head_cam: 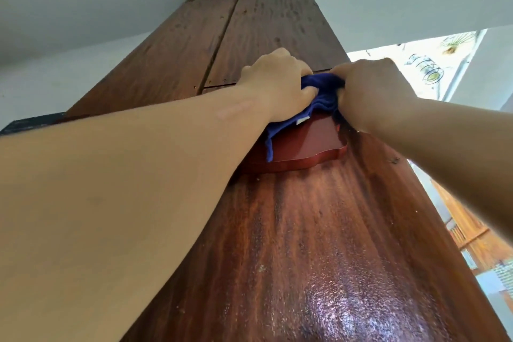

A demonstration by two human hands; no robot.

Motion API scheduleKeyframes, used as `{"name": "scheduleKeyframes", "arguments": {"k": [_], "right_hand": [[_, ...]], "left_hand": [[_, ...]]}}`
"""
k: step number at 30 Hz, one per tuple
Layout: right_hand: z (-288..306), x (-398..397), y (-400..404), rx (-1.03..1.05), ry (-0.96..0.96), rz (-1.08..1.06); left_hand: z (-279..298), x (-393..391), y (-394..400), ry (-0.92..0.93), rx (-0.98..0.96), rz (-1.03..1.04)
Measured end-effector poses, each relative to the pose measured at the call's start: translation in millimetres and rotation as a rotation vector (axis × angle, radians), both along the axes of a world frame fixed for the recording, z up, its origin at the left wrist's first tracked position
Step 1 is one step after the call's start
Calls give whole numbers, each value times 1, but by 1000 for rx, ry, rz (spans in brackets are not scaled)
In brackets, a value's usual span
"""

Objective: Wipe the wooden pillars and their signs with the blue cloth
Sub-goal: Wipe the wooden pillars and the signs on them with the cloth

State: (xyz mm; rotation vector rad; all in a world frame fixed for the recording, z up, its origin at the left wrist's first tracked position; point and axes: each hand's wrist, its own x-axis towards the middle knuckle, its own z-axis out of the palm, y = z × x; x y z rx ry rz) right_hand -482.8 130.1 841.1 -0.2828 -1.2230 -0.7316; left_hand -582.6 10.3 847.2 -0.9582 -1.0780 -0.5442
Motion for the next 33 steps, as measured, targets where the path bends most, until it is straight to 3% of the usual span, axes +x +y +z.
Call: {"name": "scheduleKeyframes", "arguments": {"k": [4,8,17,26,30,33], "right_hand": [[0,0,-7,-55,-20,2],[-17,3,-7,-73,-27,72],[-60,6,-12,-129,-11,233],[-118,13,-17,-150,-50,88],[-107,14,-28,-197,-68,0],[-91,2,-37,-104,-9,-83]], "left_hand": [[11,9,7,-42,16,121],[9,4,8,-56,-92,29],[-47,-20,-7,98,-232,-134],[-93,-42,-5,266,-244,-196],[-83,-46,-14,241,-256,-231],[-64,-47,-23,204,-173,-232]]}}
